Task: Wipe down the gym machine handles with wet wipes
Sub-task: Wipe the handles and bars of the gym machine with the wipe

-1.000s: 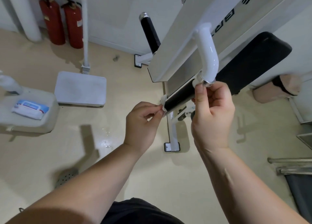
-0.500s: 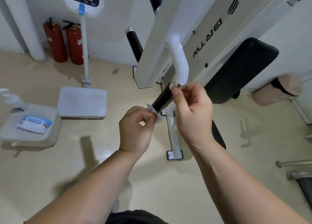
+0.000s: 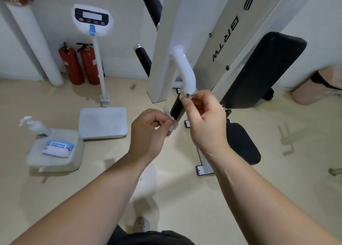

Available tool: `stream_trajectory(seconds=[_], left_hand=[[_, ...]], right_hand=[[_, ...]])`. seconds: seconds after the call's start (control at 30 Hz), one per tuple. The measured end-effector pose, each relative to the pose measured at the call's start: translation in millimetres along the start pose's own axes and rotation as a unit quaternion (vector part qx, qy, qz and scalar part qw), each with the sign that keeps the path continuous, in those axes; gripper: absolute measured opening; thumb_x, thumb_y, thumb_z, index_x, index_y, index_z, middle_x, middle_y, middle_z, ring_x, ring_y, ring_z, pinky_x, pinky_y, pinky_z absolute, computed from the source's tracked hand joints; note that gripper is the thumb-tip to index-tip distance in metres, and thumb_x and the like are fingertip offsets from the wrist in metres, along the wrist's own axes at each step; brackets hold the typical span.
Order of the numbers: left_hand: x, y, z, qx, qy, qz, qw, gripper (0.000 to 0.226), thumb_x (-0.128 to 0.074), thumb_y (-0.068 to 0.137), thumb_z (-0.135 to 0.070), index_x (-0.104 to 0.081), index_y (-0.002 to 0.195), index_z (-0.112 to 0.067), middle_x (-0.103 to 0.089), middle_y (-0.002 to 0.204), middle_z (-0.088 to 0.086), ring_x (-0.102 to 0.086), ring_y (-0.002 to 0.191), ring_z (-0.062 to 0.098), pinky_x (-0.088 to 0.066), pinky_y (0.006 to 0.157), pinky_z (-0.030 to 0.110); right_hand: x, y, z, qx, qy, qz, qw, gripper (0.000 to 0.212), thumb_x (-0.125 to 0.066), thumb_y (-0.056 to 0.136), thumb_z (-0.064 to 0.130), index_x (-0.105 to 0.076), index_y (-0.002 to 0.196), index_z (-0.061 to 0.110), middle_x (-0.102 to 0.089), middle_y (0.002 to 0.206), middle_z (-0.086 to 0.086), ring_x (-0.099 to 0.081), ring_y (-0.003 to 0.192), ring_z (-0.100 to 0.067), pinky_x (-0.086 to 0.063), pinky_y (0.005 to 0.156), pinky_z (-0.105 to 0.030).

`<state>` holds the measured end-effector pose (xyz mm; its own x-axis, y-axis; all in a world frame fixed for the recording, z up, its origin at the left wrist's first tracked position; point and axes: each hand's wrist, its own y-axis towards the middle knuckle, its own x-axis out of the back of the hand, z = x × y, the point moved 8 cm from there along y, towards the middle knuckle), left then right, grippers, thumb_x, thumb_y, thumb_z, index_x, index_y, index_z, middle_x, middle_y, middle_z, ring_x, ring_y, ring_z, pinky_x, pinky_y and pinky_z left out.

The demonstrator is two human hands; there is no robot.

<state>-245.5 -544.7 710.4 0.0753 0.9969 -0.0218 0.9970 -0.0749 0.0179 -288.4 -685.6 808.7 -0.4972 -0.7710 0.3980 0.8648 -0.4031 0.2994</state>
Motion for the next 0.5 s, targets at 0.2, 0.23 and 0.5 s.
stream_trajectory(seconds=[0.2,0.23,0.5], left_hand=[[-1.1,-13.4,61.7,0.165,0.144,0.063,0.974,0.014,-0.074,0.081,-0.014,-0.07,0.068,-0.012,-0.064,0.066,-0.002,-0.056,0.066,0.015,-0.039,0.059,0.019],[-1.1,-18.2,67.0,0.182,0.128,0.061,0.973,0.013,-0.074,0.081,-0.014,-0.07,0.07,-0.009,-0.067,0.071,0.005,-0.06,0.07,0.02,-0.045,0.064,0.025],[1.0,-42.3,38.3,0.205,-0.023,0.041,0.978,0.022,-0.069,0.084,0.005,-0.072,0.067,-0.008,-0.075,0.077,0.016,-0.075,0.077,0.025,-0.06,0.076,0.029]], right_hand=[[6.1,-4.0,-21.9,-0.047,0.082,0.008,0.996,0.012,-0.065,0.097,0.016,-0.069,0.108,0.018,-0.073,0.098,0.007,-0.069,0.094,-0.002,-0.053,0.085,-0.02],[6.9,-10.1,-34.7,-0.067,0.087,0.006,0.994,0.017,-0.063,0.098,0.02,-0.069,0.113,0.018,-0.074,0.103,0.006,-0.069,0.098,-0.007,-0.055,0.089,-0.027],[-33.8,-89.3,-103.1,-0.169,0.137,0.138,0.966,0.013,-0.068,0.095,0.023,-0.073,0.107,0.024,-0.075,0.099,0.007,-0.07,0.096,-0.014,-0.056,0.084,-0.034]])
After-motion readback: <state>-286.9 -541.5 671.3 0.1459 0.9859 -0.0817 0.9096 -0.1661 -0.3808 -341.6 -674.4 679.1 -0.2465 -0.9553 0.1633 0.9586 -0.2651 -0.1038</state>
